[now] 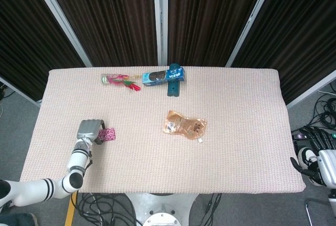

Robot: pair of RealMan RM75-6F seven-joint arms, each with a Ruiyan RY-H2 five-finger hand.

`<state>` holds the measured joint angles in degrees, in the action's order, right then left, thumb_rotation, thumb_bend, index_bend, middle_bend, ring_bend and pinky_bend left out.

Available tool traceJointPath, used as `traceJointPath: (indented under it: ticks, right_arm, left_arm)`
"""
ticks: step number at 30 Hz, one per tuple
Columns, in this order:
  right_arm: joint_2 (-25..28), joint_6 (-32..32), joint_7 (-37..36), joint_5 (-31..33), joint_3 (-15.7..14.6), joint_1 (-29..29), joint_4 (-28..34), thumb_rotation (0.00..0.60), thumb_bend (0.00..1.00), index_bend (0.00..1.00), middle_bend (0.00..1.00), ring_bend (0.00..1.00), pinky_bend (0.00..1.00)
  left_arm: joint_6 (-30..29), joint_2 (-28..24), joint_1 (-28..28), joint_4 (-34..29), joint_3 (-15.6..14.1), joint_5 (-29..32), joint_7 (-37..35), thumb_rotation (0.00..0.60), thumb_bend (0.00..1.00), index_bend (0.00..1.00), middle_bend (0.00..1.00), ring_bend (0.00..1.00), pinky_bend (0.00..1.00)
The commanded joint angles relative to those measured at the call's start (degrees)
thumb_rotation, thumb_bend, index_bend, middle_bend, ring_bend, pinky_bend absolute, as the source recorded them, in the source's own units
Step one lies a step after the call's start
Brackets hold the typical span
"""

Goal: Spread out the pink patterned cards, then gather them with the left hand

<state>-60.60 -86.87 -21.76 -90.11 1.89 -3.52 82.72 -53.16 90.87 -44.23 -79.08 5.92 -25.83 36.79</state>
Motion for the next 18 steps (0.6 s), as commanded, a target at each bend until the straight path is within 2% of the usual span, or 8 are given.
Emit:
traceJointPath:
  ticks: [1,14,18]
  right_arm:
    - [0.0,0.0,0.0,0.0,0.0,0.0,-0.1,0.465,0.22,0.13,0.09,0.00,0.00]
    - [-0.1,-0.1,-0.6,0.3,0.0,0.2,-0.7,0.468,0.22,0.13,0.11,0.00,0.00]
    - [-0.1,0.1,-0.7,0.2,0.0,0.1,-0.8,0.468,0.22,0.13,0.11,0.00,0.00]
  left_arm:
    - [0.0,0.1,-0.1,0.0,-0.1,0.4,0.4,0.600,0.25,0.44,0.89,0.93,0.98]
    - [-0.5,0.2,-0.5,-0.6,-0.2,0.9,1.0,0.600,0.25,0.38,0.89,0.93,0.98]
    - [-1.6,-2.2,0.4,-3.1,1.1,-1.4,-1.8,0.600,0.24,0.34,0.88,0.93,0.98]
